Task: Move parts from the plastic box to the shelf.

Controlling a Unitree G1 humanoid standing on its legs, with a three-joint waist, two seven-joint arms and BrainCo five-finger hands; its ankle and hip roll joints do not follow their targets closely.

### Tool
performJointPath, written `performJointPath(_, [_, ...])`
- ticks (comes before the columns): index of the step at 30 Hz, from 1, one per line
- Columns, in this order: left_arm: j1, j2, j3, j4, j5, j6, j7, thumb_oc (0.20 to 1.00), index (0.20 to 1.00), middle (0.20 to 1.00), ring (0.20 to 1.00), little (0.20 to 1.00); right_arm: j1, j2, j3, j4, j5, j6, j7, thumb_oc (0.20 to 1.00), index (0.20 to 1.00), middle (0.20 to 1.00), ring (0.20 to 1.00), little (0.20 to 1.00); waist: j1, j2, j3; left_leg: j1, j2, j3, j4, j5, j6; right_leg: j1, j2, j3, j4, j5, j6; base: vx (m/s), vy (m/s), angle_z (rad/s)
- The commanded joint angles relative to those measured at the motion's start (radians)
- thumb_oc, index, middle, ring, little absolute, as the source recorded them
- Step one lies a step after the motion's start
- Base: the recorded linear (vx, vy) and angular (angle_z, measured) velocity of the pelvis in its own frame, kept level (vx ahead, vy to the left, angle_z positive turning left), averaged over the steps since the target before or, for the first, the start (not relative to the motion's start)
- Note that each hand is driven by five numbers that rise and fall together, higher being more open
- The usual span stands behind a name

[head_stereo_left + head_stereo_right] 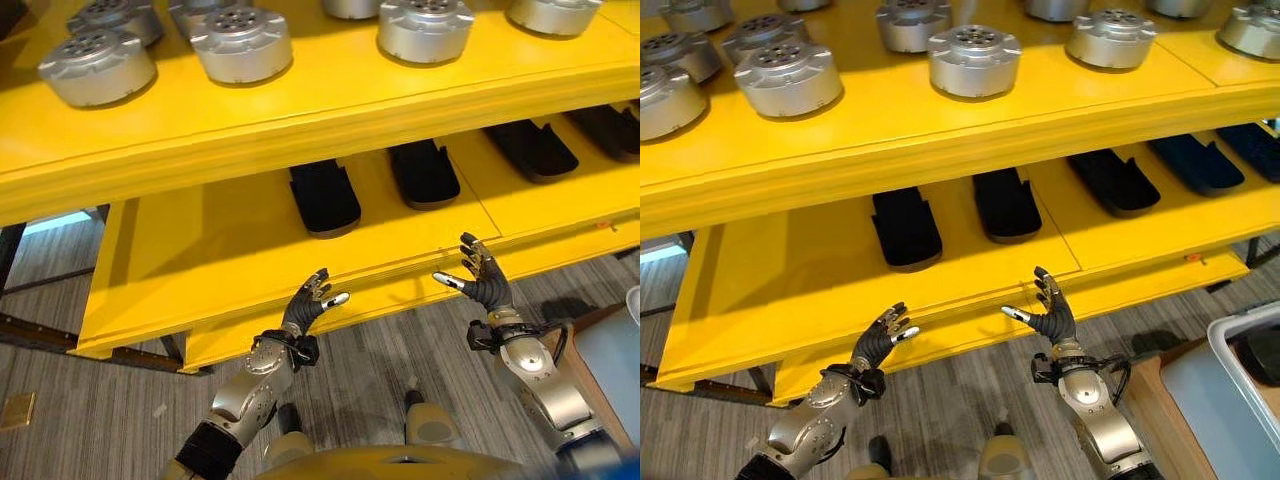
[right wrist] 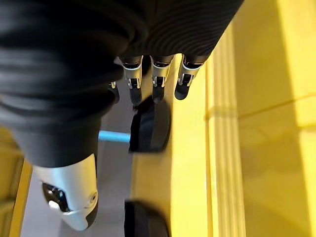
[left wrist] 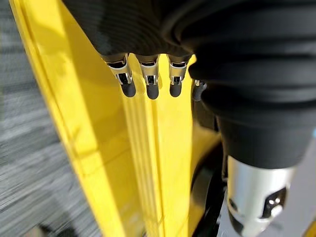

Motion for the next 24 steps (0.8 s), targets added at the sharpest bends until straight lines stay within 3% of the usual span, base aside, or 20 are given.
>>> performJointPath(1, [-0.027, 0.032, -0.006, -0.028, 0.037, -0.001, -0.069, 1.0, 1.0, 1.0, 1.0, 1.0, -0.027, -0.017, -0.06, -0.033, 0.112, -0.018, -0.09, 1.0, 1.0, 1.0, 1.0, 1.0, -0.002, -0.013, 0.011, 0.025, 0.001, -0.02, 0.027, -0.087, 0.02, 0.005, 0.044, -0.007, 0.053, -0.054, -0.017, 0.03, 0.039, -0.21])
performJointPath(6, [-0.008, 0.044, -0.019, -0.034, 0.057, 0.018, -0.115, 1.0, 1.0, 1.0, 1.0, 1.0, 0.001, 0.034, -0.088, 0.02, 0.162, 0.004, -0.129, 1.0, 1.0, 1.0, 1.0, 1.0, -0.017, -0.012, 0.011, 0.06, 0.004, 0.047, 0.004, -0.093, 0.022, 0.012, 0.013, -0.026, 0.01, -0.012, 0.011, 0.05, -0.001, -0.28])
performJointPath(7, [0.013, 0.05, -0.016, -0.033, 0.047, 0.012, -0.123, 1.0, 1.0, 1.0, 1.0, 1.0, 0.016, 0.049, -0.109, 0.041, 0.172, 0.022, -0.15, 1.0, 1.0, 1.0, 1.0, 1.0, -0.024, -0.014, 0.012, 0.077, 0.008, 0.096, -0.004, -0.098, 0.021, 0.013, -0.003, -0.056, -0.005, 0.002, 0.024, 0.07, -0.057, -0.5])
performJointPath(10, [0.021, 0.056, -0.007, -0.026, 0.025, 0.017, -0.127, 1.0, 1.0, 1.0, 1.0, 1.0, 0.017, 0.054, -0.124, 0.064, 0.172, 0.04, -0.16, 1.0, 1.0, 1.0, 1.0, 1.0, -0.026, -0.014, 0.012, 0.084, 0.014, 0.142, -0.005, -0.101, 0.021, 0.002, -0.01, -0.09, -0.006, 0.01, 0.029, 0.04, -0.084, -0.69])
performJointPath(13, [-0.001, 0.072, -0.022, -0.031, 0.043, -0.037, -0.167, 1.0, 1.0, 1.0, 1.0, 1.0, 0.004, 0.051, -0.143, 0.098, 0.182, 0.053, -0.199, 1.0, 1.0, 1.0, 1.0, 1.0, -0.039, -0.015, 0.022, 0.071, 0.029, 0.193, 0.01, -0.104, 0.027, -0.036, 0.0, -0.108, 0.027, -0.001, 0.016, 0.02, -0.213, -0.99])
performJointPath(16, [-0.052, 0.075, -0.049, -0.04, 0.032, -0.072, -0.144, 1.0, 1.0, 1.0, 1.0, 1.0, 0.011, 0.046, -0.176, 0.108, 0.193, 0.054, -0.236, 1.0, 1.0, 1.0, 1.0, 1.0, -0.066, -0.011, 0.043, 0.044, 0.054, 0.19, 0.062, -0.109, 0.022, -0.073, 0.031, -0.088, 0.101, -0.039, -0.015, 0.09, -0.272, -0.78])
performJointPath(21, [-0.107, 0.045, -0.067, -0.053, -0.005, -0.083, -0.146, 1.0, 1.0, 1.0, 1.0, 1.0, 0.001, 0.046, -0.224, 0.14, 0.179, 0.027, -0.245, 1.0, 1.0, 1.0, 1.0, 1.0, -0.086, -0.005, 0.067, 0.028, 0.084, 0.167, 0.106, -0.109, 0.005, -0.118, 0.053, -0.088, 0.189, -0.077, -0.047, 0.11, -0.225, -0.19])
performJointPath(24, [-0.128, 0.033, -0.069, -0.047, -0.018, -0.072, -0.135, 1.0, 1.0, 1.0, 1.0, 1.0, 0.002, 0.047, -0.249, 0.151, 0.213, 0.019, -0.191, 1.0, 1.0, 1.0, 1.0, 1.0, -0.104, -0.01, 0.066, 0.043, 0.102, 0.157, 0.116, -0.107, -0.004, -0.132, 0.07, -0.09, 0.228, -0.095, -0.069, 0.18, -0.264, -0.06])
